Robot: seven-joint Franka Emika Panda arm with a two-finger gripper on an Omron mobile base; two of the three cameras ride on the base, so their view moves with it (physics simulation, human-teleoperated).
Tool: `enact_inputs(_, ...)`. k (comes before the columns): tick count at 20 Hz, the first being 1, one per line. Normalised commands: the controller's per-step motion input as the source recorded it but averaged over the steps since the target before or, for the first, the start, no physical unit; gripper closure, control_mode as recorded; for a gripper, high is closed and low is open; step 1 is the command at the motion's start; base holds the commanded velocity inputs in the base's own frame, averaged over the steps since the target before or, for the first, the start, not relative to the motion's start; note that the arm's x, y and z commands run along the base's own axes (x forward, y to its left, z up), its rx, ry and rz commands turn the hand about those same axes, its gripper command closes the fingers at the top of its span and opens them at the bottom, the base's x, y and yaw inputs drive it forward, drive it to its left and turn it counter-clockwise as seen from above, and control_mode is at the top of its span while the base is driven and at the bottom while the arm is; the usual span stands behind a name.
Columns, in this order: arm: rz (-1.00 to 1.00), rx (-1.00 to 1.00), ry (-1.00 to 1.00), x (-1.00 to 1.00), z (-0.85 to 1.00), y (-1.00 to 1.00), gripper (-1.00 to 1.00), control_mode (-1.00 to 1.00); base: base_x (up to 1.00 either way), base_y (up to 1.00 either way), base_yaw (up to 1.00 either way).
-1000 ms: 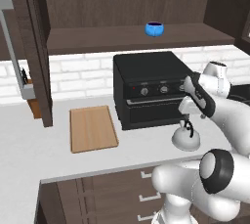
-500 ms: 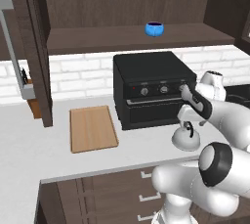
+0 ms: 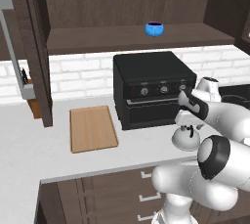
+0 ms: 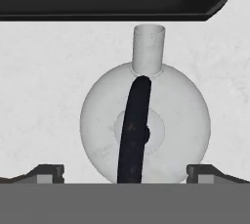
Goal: Pick the kettle from the counter and place it on the tray. Then pick the mug from the cabinet and place it on the tray. Then close the cabinet doors.
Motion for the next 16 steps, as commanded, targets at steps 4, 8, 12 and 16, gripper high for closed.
enact_inputs(4, 0.00, 0.00, 0.00, 0.08, -0.13, 0.00, 1.00, -1.00, 0.00, 0.00, 0.00)
enact_inputs(8, 0.00, 0.00, 0.00, 0.01, -0.09, -0.01, 1.00, -1.00, 0.00, 0.00, 0.00)
enact_inputs(12, 0.00, 0.01, -0.02, -0.28, 0.01, -0.01, 1.00, -1.00, 0.00, 0.00, 0.00)
enact_inputs(16, 0.00, 0.00, -0.04, -0.56, 0.39, 0.04, 1.00, -1.00, 0.00, 0.00, 0.00)
